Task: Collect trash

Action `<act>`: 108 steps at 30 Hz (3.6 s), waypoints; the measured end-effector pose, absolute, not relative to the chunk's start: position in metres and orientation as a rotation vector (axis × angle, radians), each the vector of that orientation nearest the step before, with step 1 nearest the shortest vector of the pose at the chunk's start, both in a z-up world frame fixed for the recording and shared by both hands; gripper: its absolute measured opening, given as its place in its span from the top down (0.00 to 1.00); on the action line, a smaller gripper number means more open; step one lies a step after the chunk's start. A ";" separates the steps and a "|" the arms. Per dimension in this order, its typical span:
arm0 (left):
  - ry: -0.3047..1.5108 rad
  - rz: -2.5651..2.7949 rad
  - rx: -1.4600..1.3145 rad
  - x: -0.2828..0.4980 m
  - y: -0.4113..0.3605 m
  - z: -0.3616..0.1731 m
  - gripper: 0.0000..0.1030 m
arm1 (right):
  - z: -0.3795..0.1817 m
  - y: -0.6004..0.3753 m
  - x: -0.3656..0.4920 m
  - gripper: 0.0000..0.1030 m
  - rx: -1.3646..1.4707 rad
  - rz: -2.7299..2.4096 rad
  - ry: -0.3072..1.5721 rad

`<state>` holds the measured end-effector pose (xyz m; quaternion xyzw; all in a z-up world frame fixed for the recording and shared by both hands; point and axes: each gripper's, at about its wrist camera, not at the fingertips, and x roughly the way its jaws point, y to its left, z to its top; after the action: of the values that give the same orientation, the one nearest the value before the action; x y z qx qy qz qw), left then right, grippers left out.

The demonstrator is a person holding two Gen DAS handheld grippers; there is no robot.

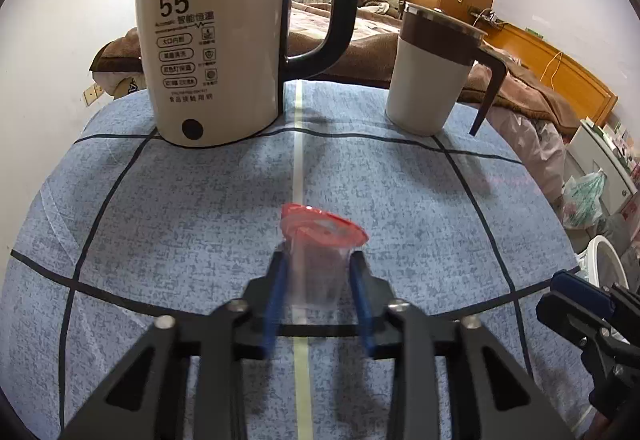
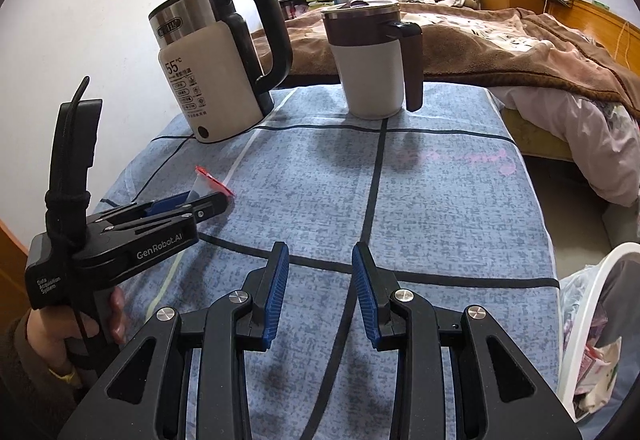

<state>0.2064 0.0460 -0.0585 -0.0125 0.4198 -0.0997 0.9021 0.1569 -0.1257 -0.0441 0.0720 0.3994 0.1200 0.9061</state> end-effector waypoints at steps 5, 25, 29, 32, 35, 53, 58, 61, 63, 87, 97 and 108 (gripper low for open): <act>0.864 -0.210 -0.011 0.203 0.042 -0.058 0.71 | -0.046 -0.128 0.158 0.67 0.167 0.241 0.829; 0.802 -0.309 -0.006 0.146 -0.003 -0.020 0.71 | -0.037 -0.170 0.130 0.67 0.235 0.180 0.809; 0.794 -0.338 0.013 0.130 -0.024 -0.014 0.71 | -0.033 -0.190 0.115 0.67 0.256 0.153 0.794; 0.790 -0.364 0.024 0.121 -0.040 -0.010 0.71 | -0.030 -0.206 0.102 0.67 0.268 0.128 0.784; 0.786 -0.390 0.025 0.114 -0.058 -0.007 0.71 | -0.027 -0.224 0.089 0.67 0.286 0.102 0.776; 0.774 -0.559 0.053 0.078 -0.167 0.001 0.71 | -0.017 -0.327 0.024 0.67 0.361 -0.069 0.715; 0.781 -0.591 0.068 0.069 -0.195 0.000 0.71 | -0.019 -0.352 0.008 0.67 0.377 -0.116 0.706; 0.792 -0.620 0.089 0.062 -0.215 -0.004 0.71 | -0.020 -0.367 0.001 0.67 0.382 -0.145 0.706; 0.800 -0.641 0.100 0.058 -0.228 -0.007 0.71 | -0.022 -0.377 -0.003 0.67 0.390 -0.162 0.707; 0.881 -0.674 0.137 0.044 -0.292 -0.036 0.46 | -0.044 -0.425 -0.034 0.67 0.420 -0.248 0.733; 0.843 -0.662 0.111 0.031 -0.273 -0.028 0.43 | -0.042 -0.416 -0.039 0.67 0.396 -0.234 0.720; 0.702 -0.558 0.109 -0.004 -0.232 -0.012 0.43 | -0.035 -0.376 -0.066 0.67 0.309 -0.227 0.673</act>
<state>-0.0044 -0.2317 -0.0121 0.0526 0.3394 -0.2694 0.8997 -0.0658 -0.3761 -0.0346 0.1509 0.3280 -0.1106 0.9260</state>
